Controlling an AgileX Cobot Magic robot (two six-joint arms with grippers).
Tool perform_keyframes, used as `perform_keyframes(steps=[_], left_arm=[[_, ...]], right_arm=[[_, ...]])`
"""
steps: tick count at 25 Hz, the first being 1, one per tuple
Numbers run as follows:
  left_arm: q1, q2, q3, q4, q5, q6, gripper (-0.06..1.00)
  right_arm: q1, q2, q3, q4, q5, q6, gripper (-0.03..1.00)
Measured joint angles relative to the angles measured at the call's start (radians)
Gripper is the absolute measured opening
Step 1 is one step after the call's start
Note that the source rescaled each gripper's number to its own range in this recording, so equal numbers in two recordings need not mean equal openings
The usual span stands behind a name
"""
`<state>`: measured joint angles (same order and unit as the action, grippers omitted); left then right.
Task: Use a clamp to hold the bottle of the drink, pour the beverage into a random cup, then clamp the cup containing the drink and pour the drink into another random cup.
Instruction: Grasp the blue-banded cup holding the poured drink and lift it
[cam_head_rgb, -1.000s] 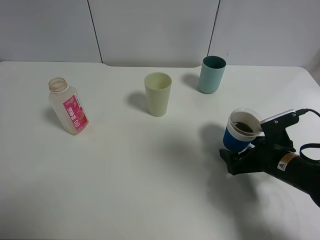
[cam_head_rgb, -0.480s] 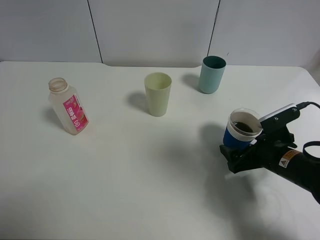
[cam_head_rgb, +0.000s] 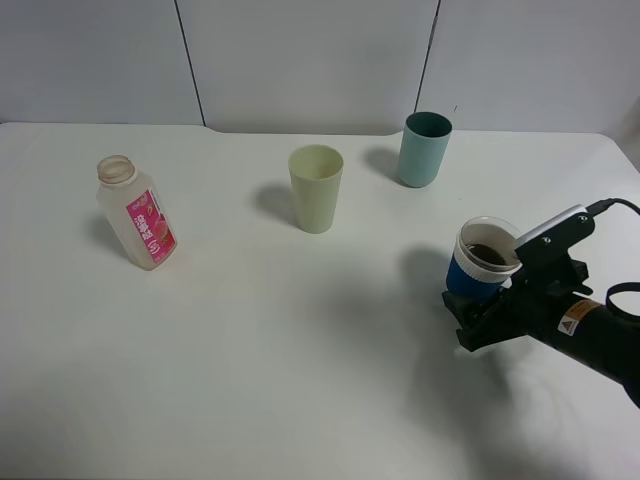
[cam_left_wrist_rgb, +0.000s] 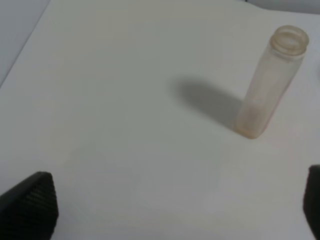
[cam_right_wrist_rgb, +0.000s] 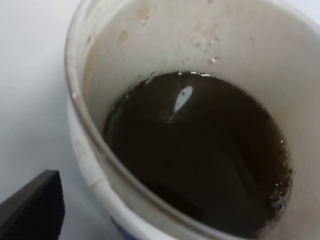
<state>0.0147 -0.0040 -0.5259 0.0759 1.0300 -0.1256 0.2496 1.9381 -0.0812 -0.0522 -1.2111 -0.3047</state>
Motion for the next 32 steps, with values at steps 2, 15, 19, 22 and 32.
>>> perform_keyframes(steps=[2, 15, 19, 22, 32], left_arm=[[0.000, 0.000, 0.000, 0.000, 0.000, 0.000, 1.00], [0.000, 0.000, 0.000, 0.000, 0.000, 0.000, 1.00], [0.000, 0.000, 0.000, 0.000, 0.000, 0.000, 1.00], [0.000, 0.000, 0.000, 0.000, 0.000, 0.000, 1.00], [0.000, 0.000, 0.000, 0.000, 0.000, 0.000, 1.00]], right_arm=[[0.000, 0.000, 0.000, 0.000, 0.000, -0.006, 0.47], [0.000, 0.000, -0.034, 0.007, 0.000, -0.008, 0.18], [0.000, 0.000, -0.034, 0.004, -0.001, -0.008, 0.00], [0.000, -0.001, -0.034, 0.003, -0.001, -0.007, 0.00], [0.000, -0.001, -0.034, 0.000, 0.000, 0.076, 0.00]])
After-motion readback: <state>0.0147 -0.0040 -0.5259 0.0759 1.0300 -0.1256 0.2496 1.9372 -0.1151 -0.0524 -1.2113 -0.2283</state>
